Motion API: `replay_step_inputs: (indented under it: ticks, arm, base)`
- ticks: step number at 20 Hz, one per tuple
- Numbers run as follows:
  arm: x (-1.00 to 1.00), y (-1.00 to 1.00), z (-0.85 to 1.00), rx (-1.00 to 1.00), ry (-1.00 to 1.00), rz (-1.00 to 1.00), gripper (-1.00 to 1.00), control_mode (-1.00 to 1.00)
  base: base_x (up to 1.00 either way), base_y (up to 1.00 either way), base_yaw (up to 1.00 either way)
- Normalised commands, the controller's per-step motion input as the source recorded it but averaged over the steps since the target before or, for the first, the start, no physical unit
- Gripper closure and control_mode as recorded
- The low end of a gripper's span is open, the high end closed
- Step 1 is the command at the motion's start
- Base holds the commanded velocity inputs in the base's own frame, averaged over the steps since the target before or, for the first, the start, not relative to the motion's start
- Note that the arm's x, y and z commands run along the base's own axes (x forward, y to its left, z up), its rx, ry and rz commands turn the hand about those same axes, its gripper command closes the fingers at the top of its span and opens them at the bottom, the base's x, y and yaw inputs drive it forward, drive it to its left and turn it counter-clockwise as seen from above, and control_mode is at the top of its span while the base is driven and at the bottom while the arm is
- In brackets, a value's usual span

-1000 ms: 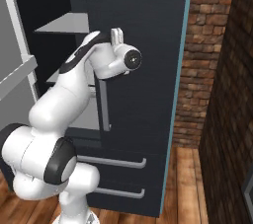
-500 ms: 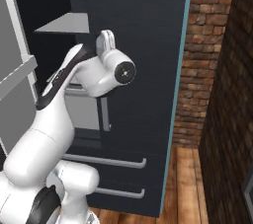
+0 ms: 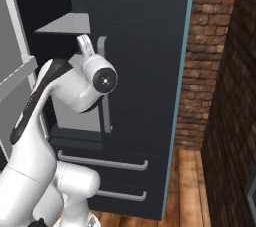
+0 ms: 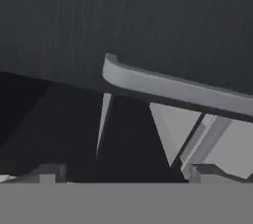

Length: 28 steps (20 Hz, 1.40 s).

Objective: Place the steak on the counter behind the older steak on the same shelf of the fridge to maintain FIFO order. Close the fridge door when finished.

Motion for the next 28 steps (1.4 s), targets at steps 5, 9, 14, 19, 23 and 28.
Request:
replay_step_inputs:
  ticks: [5,9,14,19,23,28]
  arm:
    - [-1.0,0.94,0.34,-0.42,-0.24,0.17,-1.0,-1.0]
    - [-1.0,0.86,0.33,-0.43,-0.22,0.17,-1.0,-1.0]
    - [-1.0,0.38,0.33,-0.42,-0.29,0.2,-1.0,-1.0]
    - [-1.0,0.19,0.32,-0.44,-0.36,0.19,-1.0,-1.0]
    - [-1.0,0.55,0.15,-0.52,-0.39,0.13,-1.0,-1.0]
    - [-1.0,0.57,0.11,-0.53,-0.48,0.05,-1.0,-1.0]
  base:
    - [0.0,0.0,0.0]
    - [0.0,0.0,0.0]
    - [0.0,0.0,0.0]
    - [0.0,0.0,0.0]
    - [0.0,0.0,0.0]
    - [0.0,0.0,0.0]
